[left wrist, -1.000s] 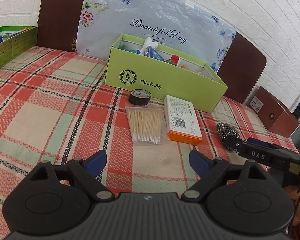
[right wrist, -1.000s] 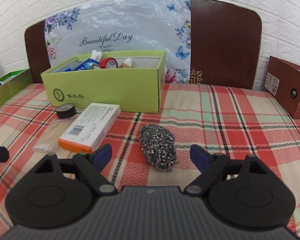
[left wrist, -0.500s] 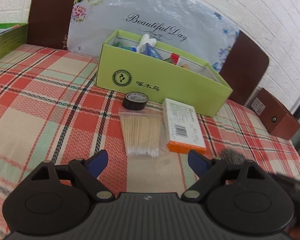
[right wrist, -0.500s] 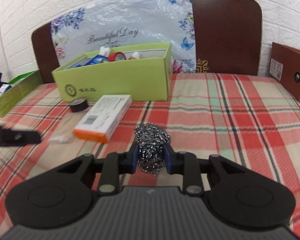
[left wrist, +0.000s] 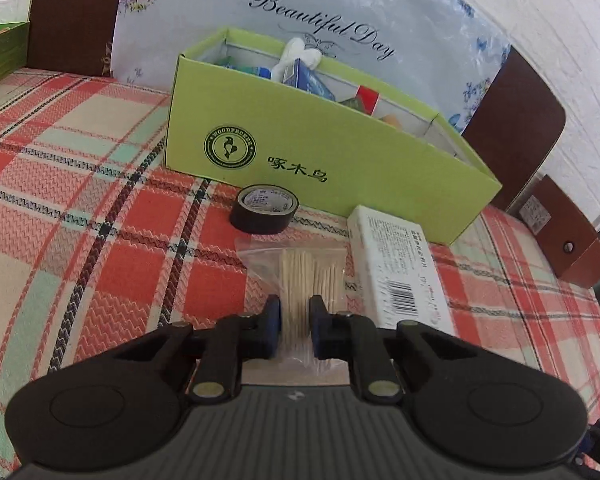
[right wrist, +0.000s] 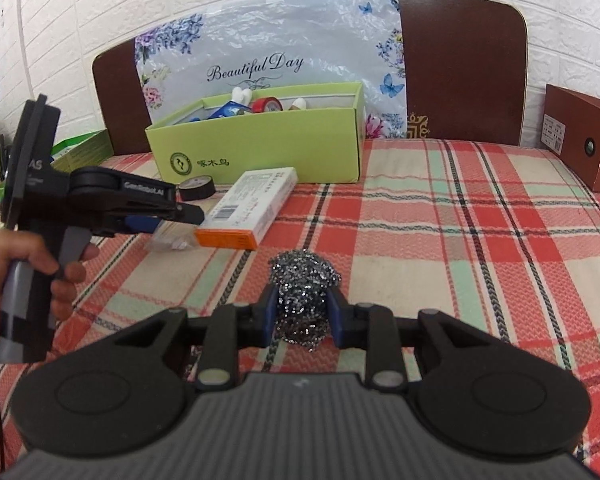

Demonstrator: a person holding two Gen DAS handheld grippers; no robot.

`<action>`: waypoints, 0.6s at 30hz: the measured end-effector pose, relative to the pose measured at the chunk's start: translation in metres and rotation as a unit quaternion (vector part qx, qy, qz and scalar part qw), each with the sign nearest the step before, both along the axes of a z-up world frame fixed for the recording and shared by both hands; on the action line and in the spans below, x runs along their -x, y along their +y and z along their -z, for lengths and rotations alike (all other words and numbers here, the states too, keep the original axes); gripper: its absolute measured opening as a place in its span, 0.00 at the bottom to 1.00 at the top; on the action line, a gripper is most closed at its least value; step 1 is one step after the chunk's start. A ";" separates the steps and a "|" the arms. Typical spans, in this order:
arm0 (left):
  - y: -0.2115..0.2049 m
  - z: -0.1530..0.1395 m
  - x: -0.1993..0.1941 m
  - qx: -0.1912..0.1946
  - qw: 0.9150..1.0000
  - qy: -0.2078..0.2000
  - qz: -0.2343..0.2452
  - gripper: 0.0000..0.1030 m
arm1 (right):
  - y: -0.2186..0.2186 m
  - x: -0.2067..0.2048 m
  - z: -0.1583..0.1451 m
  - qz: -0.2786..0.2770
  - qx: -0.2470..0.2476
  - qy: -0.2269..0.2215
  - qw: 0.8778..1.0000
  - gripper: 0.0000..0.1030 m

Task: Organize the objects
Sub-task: 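Grasp the cotton swab bag with the left tool while the right tool grasps the steel scrubber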

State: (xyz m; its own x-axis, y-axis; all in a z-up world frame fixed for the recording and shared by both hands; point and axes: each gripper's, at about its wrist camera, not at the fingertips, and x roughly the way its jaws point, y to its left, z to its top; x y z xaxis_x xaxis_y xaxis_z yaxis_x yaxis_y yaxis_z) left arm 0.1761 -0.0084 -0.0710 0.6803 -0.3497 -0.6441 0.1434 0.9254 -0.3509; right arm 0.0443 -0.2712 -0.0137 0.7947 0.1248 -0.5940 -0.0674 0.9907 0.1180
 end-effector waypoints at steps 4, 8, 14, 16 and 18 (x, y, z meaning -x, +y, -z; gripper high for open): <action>0.002 -0.003 0.019 -0.017 1.000 0.000 0.008 0.13 | 0.004 0.003 -0.002 -0.002 0.000 -0.001 1.000 0.25; 0.011 -0.005 0.042 -0.019 1.000 0.007 0.020 0.12 | 0.011 0.004 -0.003 -0.009 0.000 0.001 1.000 0.25; 0.024 -0.007 0.074 -0.025 1.000 0.008 0.008 0.34 | 0.019 0.006 0.000 -0.020 0.003 0.010 1.000 0.27; 0.028 -0.010 0.081 -0.029 1.000 -0.003 -0.001 0.55 | 0.021 0.005 0.001 -0.016 0.007 0.014 1.000 0.33; 0.029 -0.012 0.081 -0.026 1.000 -0.014 -0.006 0.59 | 0.022 0.006 0.000 -0.017 0.010 0.014 1.000 0.41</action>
